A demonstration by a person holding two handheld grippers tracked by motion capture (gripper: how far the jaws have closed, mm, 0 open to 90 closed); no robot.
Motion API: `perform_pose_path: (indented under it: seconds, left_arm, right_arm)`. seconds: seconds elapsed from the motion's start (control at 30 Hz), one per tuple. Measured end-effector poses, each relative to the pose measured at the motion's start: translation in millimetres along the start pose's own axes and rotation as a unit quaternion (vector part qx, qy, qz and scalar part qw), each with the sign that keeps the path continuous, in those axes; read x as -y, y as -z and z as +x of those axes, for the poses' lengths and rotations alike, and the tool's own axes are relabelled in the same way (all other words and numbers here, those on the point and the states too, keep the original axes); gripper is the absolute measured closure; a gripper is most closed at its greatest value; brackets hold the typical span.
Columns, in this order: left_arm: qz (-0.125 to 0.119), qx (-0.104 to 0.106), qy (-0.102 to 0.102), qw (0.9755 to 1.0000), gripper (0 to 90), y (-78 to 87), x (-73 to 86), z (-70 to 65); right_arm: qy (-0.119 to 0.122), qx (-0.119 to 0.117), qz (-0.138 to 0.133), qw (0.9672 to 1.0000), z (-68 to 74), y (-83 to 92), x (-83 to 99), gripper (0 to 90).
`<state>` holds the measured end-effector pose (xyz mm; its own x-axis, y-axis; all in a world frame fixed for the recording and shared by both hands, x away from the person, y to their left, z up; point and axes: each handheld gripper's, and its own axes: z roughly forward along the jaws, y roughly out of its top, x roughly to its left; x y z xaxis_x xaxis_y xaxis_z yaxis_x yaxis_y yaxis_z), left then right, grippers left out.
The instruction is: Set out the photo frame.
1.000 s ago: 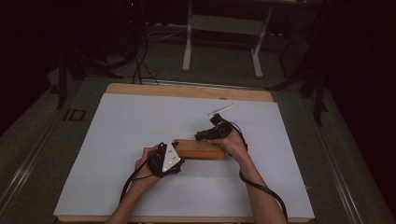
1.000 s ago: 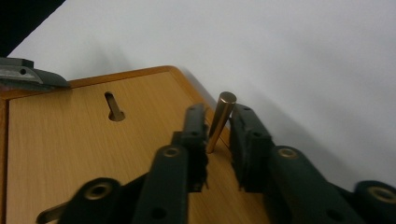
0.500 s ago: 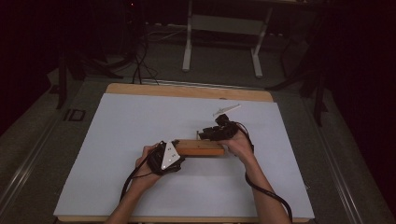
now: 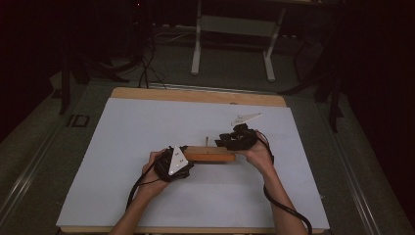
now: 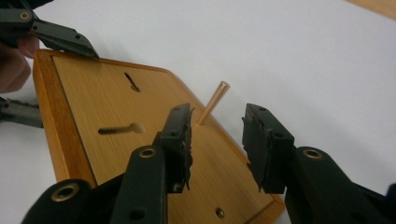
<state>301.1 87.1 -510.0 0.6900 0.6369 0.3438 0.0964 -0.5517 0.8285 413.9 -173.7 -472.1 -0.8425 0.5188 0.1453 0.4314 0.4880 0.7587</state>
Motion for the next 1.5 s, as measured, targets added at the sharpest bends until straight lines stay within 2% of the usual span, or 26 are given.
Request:
perform_pose_path:
  seconds: [0.2,0.67,1.37,1.5]
  left_arm:
    - [0.0,0.0,0.001,1.0,43.2,-0.1,-0.3,0.2]
    - [0.002,-0.002,0.004,1.0,43.1,0.0,-1.0,0.5]
    - [0.0,-0.001,0.008,1.0,43.2,-0.7,-1.5,1.7]
    - [0.0,-0.001,0.01,1.0,43.1,-0.7,-1.6,1.9]
  right_arm:
    - [0.007,0.008,-0.007,0.9999,-0.2,7.8,2.8,61.7]
    - [0.007,0.024,-0.013,0.9996,-3.0,17.3,17.5,62.1]
    - [-0.009,0.049,-0.02,0.9985,-11.7,31.7,42.1,62.3]
    - [0.001,0.057,-0.015,0.9982,-12.7,35.0,47.1,62.3]
